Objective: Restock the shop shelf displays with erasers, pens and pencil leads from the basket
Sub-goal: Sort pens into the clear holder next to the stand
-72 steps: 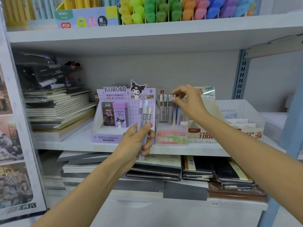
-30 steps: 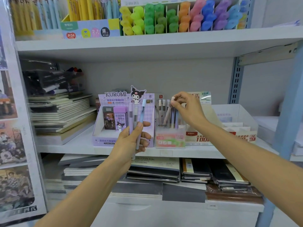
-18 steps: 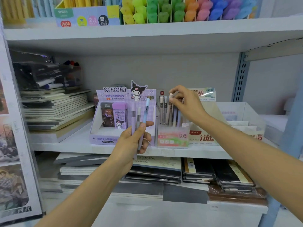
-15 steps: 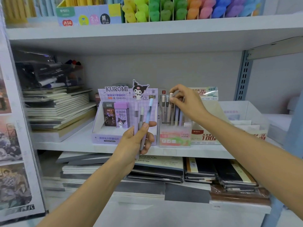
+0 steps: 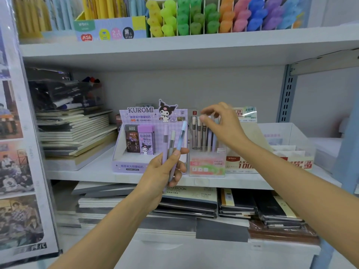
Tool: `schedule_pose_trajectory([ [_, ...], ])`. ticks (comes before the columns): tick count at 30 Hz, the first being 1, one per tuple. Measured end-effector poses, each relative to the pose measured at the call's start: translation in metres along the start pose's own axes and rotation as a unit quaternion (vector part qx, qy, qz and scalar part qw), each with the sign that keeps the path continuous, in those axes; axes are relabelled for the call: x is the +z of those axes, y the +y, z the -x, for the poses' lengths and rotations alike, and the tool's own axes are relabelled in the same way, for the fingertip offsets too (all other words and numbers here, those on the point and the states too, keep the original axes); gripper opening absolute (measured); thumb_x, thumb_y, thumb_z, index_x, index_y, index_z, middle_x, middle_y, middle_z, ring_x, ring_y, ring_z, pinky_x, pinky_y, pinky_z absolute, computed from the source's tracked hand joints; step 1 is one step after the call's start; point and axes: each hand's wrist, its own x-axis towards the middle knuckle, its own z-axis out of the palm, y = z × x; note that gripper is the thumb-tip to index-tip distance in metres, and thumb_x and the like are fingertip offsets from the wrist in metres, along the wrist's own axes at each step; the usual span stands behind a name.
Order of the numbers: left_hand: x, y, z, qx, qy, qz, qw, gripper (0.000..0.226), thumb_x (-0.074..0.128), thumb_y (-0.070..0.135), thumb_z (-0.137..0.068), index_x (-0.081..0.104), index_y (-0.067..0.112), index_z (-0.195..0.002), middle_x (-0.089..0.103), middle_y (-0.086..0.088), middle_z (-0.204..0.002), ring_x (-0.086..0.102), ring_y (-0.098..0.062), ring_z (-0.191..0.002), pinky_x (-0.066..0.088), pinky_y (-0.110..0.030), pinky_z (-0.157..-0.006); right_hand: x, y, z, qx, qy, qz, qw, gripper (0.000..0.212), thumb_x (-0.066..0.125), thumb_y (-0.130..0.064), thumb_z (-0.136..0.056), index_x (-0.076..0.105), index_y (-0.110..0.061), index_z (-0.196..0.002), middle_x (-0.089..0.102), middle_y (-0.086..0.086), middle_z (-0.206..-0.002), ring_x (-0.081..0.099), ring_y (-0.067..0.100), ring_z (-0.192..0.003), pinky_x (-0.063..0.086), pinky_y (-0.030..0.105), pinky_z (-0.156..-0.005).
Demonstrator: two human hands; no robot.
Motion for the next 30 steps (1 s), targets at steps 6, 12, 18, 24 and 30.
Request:
schedule_pose_trajectory([
  [6,0.014,0.003,0.006,0.002,0.002,-0.019,1.0,0.028,0.05,0.033,-0.098,0.067,0.018,-0.114,0.06,0.001,-0.066,0.044,-0.011,-0.052,0.031,-0.023,-0.046,-0.01,-0.039,0.029,0.101,-0.128,-0.292,0.942,0.027,0.074,-0.033,-0.08,0.066,-0.016,-0.099,0.075,-0.001,-0.08,0.069,0.011,-0.071,0.052,0.017,-0.061],
  [12,0.022,0.012,0.017,-0.021,-0.023,-0.009,0.999,0.037,0.054,0.044,-0.089,0.067,0.023,-0.117,0.062,-0.003,-0.07,0.048,-0.012,-0.051,0.036,-0.02,-0.043,-0.021,-0.045,0.037,0.132,-0.14,-0.37,0.909,0.011,0.068,-0.005,-0.087,0.066,-0.008,-0.097,0.075,0.005,-0.084,0.071,0.015,-0.075,0.056,0.023,-0.066],
  [18,0.017,0.019,0.017,-0.073,0.019,-0.009,0.997,0.031,0.051,0.038,-0.098,0.06,0.017,-0.12,0.059,-0.002,-0.066,0.038,-0.01,-0.043,0.023,-0.016,-0.032,-0.043,-0.044,0.023,0.13,-0.043,-0.4,0.906,0.018,0.058,-0.002,-0.093,0.06,0.0,-0.111,0.071,0.008,-0.089,0.069,0.017,-0.078,0.058,0.026,-0.074],
  [24,0.013,0.019,0.01,-0.089,0.056,0.007,0.994,0.023,0.046,0.026,-0.099,0.04,0.007,-0.11,0.051,0.001,-0.058,0.034,-0.009,-0.038,0.021,-0.017,-0.031,-0.045,-0.026,0.006,0.085,0.077,-0.258,0.959,0.012,0.057,-0.005,-0.095,0.056,-0.012,-0.106,0.069,0.011,-0.099,0.069,0.015,-0.089,0.053,0.02,-0.072],
  [30,0.008,0.014,0.007,-0.051,0.014,-0.01,0.999,0.025,0.046,0.029,-0.102,0.06,0.01,-0.093,0.052,0.0,-0.066,0.036,-0.01,-0.046,0.023,-0.017,-0.034,-0.013,-0.01,0.003,0.083,0.03,-0.173,0.981,0.011,0.058,-0.006,-0.094,0.059,-0.009,-0.105,0.068,0.013,-0.103,0.067,0.021,-0.096,0.057,0.029,-0.078],
])
